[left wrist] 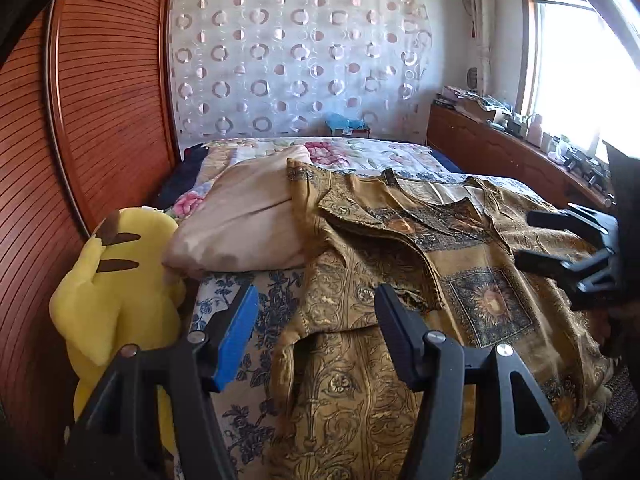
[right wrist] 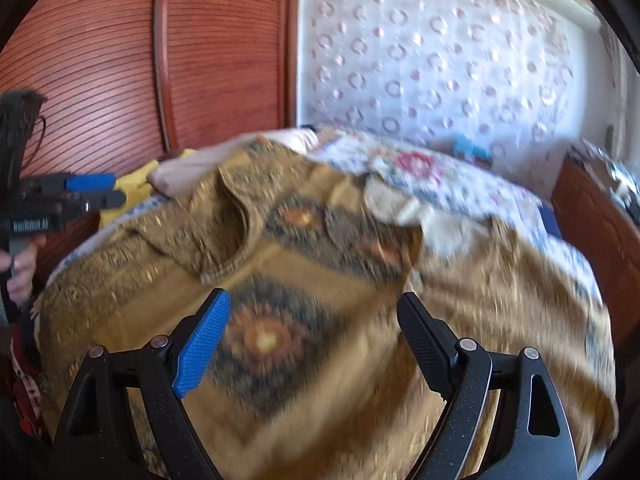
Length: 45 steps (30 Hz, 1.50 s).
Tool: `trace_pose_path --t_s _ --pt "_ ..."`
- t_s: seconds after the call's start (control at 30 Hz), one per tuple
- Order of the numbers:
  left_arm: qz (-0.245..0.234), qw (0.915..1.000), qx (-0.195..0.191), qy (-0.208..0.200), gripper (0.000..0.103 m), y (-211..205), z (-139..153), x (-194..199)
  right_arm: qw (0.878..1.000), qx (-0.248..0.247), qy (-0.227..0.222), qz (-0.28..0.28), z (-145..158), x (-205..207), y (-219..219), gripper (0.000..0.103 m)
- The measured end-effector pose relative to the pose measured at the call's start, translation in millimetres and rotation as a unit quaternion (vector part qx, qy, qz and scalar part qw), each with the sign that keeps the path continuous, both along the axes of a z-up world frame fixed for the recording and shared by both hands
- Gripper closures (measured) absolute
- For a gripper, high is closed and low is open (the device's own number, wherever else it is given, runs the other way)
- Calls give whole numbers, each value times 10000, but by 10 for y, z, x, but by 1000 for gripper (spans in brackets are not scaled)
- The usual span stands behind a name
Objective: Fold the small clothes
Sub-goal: 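Close the right gripper on the golden shirt's side edge, then fold the held side edge over the shirt body and open the right gripper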
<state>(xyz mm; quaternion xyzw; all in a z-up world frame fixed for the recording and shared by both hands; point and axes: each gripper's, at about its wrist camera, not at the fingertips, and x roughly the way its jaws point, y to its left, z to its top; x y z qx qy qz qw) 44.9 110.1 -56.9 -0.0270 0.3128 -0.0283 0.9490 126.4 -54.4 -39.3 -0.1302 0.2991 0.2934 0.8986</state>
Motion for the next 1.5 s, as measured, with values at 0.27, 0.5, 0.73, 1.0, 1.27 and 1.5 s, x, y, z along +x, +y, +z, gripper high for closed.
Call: trace_pose_path --t_s 0.27,0.5,0.73,1.0,1.27,1.5 --pt "57 9999 -106 18 44 67 -26 -96 9965 -177 526 618 -86 599 740 24" --pt "90 9997 -204 19 44 112 -50 -126 9928 -664 416 901 -343 834 1274 51" --pt "45 9997 -260 9 44 65 -77 -116 9933 -993 351 479 -449 1023 1223 82" --pt "-26 9996 -286 -24 44 -58 -68 -20 9965 -555 525 -336 -228 1150 645 81" --pt "-151 9997 -193 -92 44 -249 -13 210 9972 -579 -231 -413 81 1192 379 57" --pt "-339 9993 -157 -74 44 -472 5 452 9968 -658 -269 -364 187 1380 -41 48"
